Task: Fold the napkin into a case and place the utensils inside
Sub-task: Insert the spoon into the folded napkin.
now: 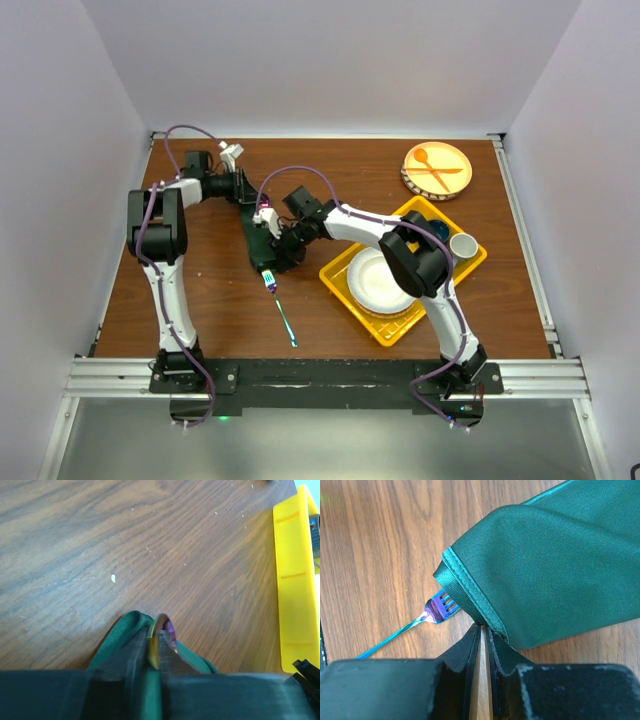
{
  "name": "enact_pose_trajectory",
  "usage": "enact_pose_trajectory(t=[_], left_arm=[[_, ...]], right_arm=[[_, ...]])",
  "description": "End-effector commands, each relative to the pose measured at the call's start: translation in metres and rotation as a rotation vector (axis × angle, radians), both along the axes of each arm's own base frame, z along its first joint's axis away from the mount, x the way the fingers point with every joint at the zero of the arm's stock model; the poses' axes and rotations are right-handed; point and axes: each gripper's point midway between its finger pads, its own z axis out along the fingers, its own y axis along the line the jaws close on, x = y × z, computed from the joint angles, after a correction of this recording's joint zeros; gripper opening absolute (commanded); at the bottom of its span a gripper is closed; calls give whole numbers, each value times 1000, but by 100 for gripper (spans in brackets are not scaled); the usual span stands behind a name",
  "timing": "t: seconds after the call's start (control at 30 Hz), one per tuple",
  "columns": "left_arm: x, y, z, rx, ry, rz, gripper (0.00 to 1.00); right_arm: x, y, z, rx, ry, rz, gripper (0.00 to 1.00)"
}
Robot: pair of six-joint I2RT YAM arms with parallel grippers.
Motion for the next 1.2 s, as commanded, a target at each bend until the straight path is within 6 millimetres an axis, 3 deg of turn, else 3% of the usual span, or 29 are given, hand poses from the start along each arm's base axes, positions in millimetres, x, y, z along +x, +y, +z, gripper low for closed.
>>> enact_pose_trajectory(t=[0.0,0.13,0.33,0.37,0.43,0.47,0.53,0.57,0.63,0.8,0.83,0.9,1.07,1.17], left_arm=[[14,8,40,17,-119,22,30],[28,21,66,53,-210,67,45],[56,47,128,126,-416,158,65],[59,54,141,134,-448,176,76],[61,63,152,144,-473,201,84],[58,70,160,151,-486,217,86],[52,76,165,161,-492,232,87],[43,81,169,169,-500,241,88],[30,84,173,178,-503,248,88],[-33,84,178,211,-543,243,88],[-55,73,162,179,-512,185,88],[-85,61,157,178,-517,88,83],[-173,32,109,74,-262,-95,71],[-200,28,86,64,-167,-109,65]], right_arm=[[15,6,0,7,-53,-34,12],[21,7,2,9,-63,-61,13],[29,4,12,26,-56,-80,20],[27,4,21,42,-56,-72,23],[21,0,28,53,-46,-55,28],[18,-1,40,67,-55,-50,33],[4,-9,43,69,-32,-19,37],[0,-11,59,92,-43,-11,41],[-15,-21,58,85,-19,-5,45],[-40,-44,61,66,38,-93,54],[-41,-44,61,73,33,-109,54],[-48,-52,51,51,71,-148,54],[-53,-66,51,32,89,-211,55],[-54,-76,51,21,80,-229,55]])
